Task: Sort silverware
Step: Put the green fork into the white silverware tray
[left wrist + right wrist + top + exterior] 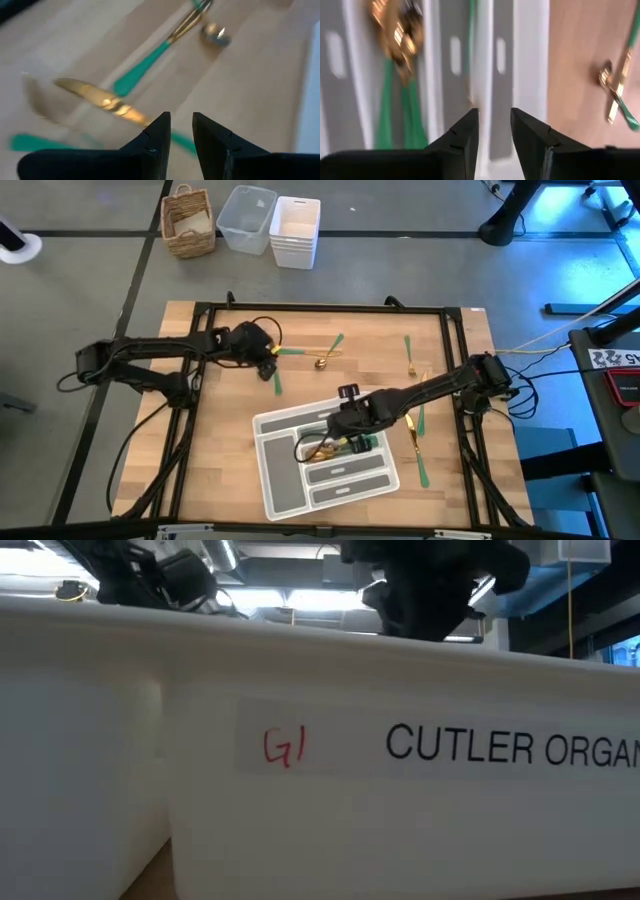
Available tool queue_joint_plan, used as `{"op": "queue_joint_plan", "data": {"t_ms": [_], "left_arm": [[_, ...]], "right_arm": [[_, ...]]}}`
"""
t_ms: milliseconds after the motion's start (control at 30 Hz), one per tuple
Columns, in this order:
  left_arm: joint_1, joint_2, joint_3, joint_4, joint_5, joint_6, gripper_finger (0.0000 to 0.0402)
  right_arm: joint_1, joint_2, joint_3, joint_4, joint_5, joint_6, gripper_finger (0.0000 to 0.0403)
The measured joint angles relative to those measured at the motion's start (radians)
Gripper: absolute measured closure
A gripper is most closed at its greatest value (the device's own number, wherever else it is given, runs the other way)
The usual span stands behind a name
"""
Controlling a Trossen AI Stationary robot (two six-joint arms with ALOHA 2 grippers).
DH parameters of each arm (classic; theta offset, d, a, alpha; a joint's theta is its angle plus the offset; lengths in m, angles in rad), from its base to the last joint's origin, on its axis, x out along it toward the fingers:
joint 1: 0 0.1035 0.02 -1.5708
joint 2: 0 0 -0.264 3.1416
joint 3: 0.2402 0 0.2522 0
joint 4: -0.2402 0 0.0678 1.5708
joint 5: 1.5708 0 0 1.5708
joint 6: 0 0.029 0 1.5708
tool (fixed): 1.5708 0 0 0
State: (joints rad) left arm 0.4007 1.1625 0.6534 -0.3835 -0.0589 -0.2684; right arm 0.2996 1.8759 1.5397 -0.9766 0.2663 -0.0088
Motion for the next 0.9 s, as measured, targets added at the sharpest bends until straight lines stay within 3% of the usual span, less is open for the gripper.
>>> {"op": "queue_joint_plan", "data": {"t_ms": [367,900], "left_arm": [[0.086,0.002,0.001,-0.109,-0.001,0.700,0.0328],[0.158,0.039,-0.070,-0.147,-0.091,0.990,0.0328]], "right_arm": [[0.000,0.000,0.000,-0.095,0.056,0.000,0.0288],[0.001,0.000,0.000,-0.161,0.056,0.003,0.0288]]}}
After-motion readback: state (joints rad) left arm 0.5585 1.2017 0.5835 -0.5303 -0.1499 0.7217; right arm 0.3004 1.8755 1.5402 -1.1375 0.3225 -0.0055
